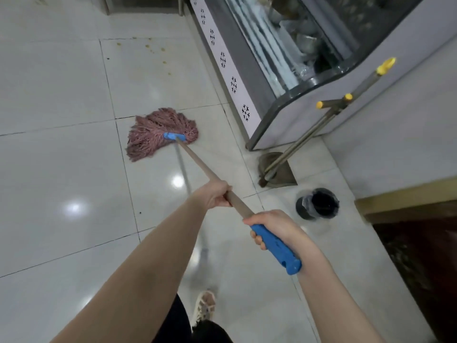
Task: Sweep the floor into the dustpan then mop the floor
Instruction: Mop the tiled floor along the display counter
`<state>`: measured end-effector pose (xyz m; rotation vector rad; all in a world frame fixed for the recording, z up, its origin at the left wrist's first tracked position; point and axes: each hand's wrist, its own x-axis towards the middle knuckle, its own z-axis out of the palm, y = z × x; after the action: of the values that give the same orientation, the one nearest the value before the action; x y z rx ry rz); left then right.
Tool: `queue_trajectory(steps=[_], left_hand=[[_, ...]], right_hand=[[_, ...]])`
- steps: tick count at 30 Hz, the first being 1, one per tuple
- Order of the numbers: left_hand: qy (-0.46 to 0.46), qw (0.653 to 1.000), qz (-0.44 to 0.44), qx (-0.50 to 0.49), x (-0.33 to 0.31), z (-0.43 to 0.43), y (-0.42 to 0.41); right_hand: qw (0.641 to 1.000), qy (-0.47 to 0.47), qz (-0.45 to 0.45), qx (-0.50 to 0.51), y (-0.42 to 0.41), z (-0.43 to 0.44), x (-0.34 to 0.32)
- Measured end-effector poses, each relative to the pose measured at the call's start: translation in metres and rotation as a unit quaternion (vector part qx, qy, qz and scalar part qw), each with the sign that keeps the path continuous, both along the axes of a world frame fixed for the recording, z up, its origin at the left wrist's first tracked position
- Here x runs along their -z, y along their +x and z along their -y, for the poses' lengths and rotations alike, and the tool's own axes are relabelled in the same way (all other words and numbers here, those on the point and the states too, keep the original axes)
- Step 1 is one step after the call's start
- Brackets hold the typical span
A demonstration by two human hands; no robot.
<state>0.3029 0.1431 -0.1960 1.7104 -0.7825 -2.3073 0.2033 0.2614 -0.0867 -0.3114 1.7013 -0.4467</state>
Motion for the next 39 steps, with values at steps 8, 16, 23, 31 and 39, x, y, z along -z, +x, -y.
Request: queue_trajectory(steps=[8, 16, 23, 31, 39], left_hand=[[0.011, 0.999, -0.038, 0.017, -0.014, -0.078, -0.053], [0.015, 1.0, 0.0, -0.022, -0.011, -0.081, -0.02], [-0.007, 0.997, 0.013, -0.073, 0.015, -0.016, -0.01], [-0.038, 0.996, 0.049, -0.067, 0.028, 0.171, 0.002], [-0.031, 0.997, 0.039, -0.065, 0.007, 0.372, 0.034]], right_hand=[[1.0, -0.003, 0.005, 0.023, -0.04, -0.078, -0.013], [0.998, 0.0, 0.02, -0.058, -0.032, -0.068, -0.014], [0.999, -0.003, 0.019, -0.049, -0.013, -0.002, 0.009], [0.998, -0.009, 0.022, -0.057, -0.005, 0.184, 0.018], [0.998, 0.007, 0.024, -0.051, 0.027, 0.39, 0.004]])
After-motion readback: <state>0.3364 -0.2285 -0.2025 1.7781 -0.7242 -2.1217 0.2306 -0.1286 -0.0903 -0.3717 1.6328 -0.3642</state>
